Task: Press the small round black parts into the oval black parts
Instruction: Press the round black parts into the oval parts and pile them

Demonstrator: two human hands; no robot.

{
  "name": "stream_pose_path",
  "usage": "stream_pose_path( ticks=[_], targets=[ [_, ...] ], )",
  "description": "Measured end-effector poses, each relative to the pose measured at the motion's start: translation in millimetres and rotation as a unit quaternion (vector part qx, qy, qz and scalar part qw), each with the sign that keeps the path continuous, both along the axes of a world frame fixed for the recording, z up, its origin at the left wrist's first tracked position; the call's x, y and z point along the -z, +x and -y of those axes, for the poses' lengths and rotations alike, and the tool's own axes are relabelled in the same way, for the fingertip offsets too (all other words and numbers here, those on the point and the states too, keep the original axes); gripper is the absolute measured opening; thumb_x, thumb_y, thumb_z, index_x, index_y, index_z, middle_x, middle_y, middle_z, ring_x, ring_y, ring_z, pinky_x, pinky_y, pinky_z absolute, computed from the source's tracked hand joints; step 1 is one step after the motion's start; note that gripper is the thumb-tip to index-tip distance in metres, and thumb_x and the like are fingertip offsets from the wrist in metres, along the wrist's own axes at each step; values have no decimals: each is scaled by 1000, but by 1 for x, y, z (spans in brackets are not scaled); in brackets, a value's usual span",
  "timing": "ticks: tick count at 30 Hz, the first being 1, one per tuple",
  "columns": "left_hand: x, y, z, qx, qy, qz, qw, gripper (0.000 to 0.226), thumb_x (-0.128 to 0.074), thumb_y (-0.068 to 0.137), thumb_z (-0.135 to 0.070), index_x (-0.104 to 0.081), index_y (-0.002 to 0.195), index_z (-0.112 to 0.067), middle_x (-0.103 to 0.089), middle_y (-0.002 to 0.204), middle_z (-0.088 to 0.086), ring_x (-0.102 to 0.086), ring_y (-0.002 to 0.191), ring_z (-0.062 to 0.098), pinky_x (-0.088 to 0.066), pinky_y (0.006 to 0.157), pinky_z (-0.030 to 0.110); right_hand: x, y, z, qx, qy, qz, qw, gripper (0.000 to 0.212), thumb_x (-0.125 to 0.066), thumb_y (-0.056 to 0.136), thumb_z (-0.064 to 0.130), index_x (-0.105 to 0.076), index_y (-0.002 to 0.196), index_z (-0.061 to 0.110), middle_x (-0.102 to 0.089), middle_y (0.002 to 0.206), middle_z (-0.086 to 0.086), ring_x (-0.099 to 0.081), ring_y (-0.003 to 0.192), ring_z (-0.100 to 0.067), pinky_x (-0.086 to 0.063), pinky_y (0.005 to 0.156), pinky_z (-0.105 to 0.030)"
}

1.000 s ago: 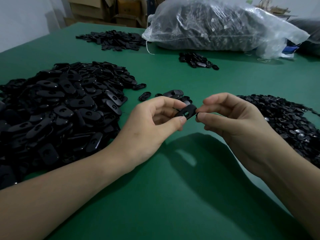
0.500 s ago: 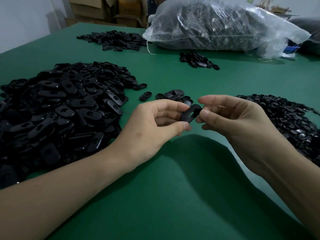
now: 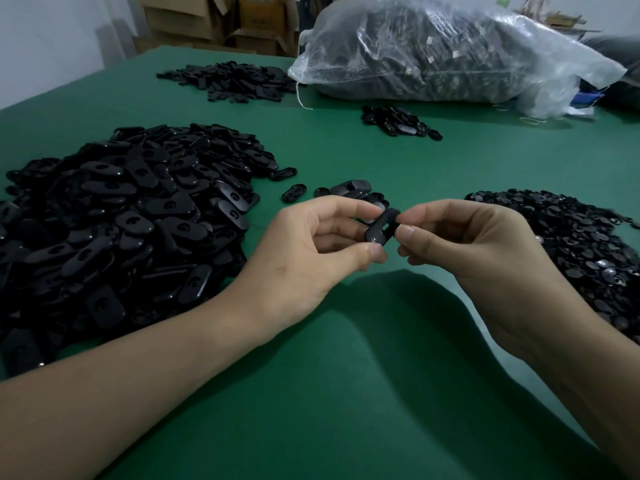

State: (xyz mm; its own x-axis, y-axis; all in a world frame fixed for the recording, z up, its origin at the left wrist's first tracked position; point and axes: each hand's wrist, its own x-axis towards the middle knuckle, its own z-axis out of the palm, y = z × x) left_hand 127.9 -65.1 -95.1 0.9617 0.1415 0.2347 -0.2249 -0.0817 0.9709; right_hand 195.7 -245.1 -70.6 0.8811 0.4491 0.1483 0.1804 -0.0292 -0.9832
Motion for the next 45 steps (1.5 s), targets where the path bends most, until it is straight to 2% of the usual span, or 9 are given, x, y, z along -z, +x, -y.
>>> stream_pose_path(
  ticks=[5,11,18,22,27,36,40,45],
  targets=[
    [1,0,0,-5,3,0,1000,34,-78,86,1,-71,113,-18,-79,95,5,-78,90,22,-60,83,26,2,0,0,-2,14,-37,999,13,-79,68,24,-80,79,17,-75,76,-8,-70,71,-15,-60,73,-23],
    [2,1,-1,-22,10,-6,1000,33,-80,85,-1,-73,109,-22,-80,95,0,-77,91,15,-61,86,26,6,-1,-2,0,61,-123,991,21,-78,66,20,-76,85,11,-74,79,-8,-70,71,-14,-60,74,-22],
    [1,1,-1,-35,-6,-37,999,25,-83,80,0,-77,101,-12,-81,89,1,-77,82,10,-58,76,17,12,-5,-8,10,49,-116,992,21,-76,69,25,-76,86,12,-73,76,-5,-67,70,-11,-58,76,-23],
    [-1,1,-1,-34,-18,-48,998,24,-83,80,-1,-78,102,-9,-81,91,4,-77,85,13,-58,79,18,15,-6,-9,18,54,-110,992,16,-76,74,23,-75,86,12,-74,77,-4,-67,71,-12,-56,79,-27],
    [-3,0,0,-32,-33,-64,997,22,-81,81,0,-79,102,-8,-81,92,5,-78,89,18,-58,78,17,20,-7,-12,38,45,-87,994,5,-74,88,13,-75,90,9,-74,77,-5,-66,72,-11,-55,78,-27],
    [-4,0,0,-30,-48,-82,995,20,-83,81,-4,-79,97,-15,-81,90,4,-78,85,15,-57,78,15,21,-9,-13,59,32,-59,996,4,-75,90,15,-76,90,11,-75,79,-7,-66,74,-12,-54,83,-34],
    [-4,0,-1,-23,-51,-82,995,19,-83,81,-5,-78,96,-17,-81,89,4,-78,87,16,-57,78,15,19,-10,-11,73,1,-4,997,3,-76,89,17,-76,90,14,-76,81,-4,-68,74,-10,-53,74,-25],
    [-4,0,-2,-4,-65,-81,995,19,-78,86,-4,-77,104,-10,-81,90,5,-78,88,15,-57,76,16,15,-12,-11,104,-49,93,989,5,-75,90,16,-75,87,20,-75,80,3,-70,75,-12,-57,72,-26]
  ],
)
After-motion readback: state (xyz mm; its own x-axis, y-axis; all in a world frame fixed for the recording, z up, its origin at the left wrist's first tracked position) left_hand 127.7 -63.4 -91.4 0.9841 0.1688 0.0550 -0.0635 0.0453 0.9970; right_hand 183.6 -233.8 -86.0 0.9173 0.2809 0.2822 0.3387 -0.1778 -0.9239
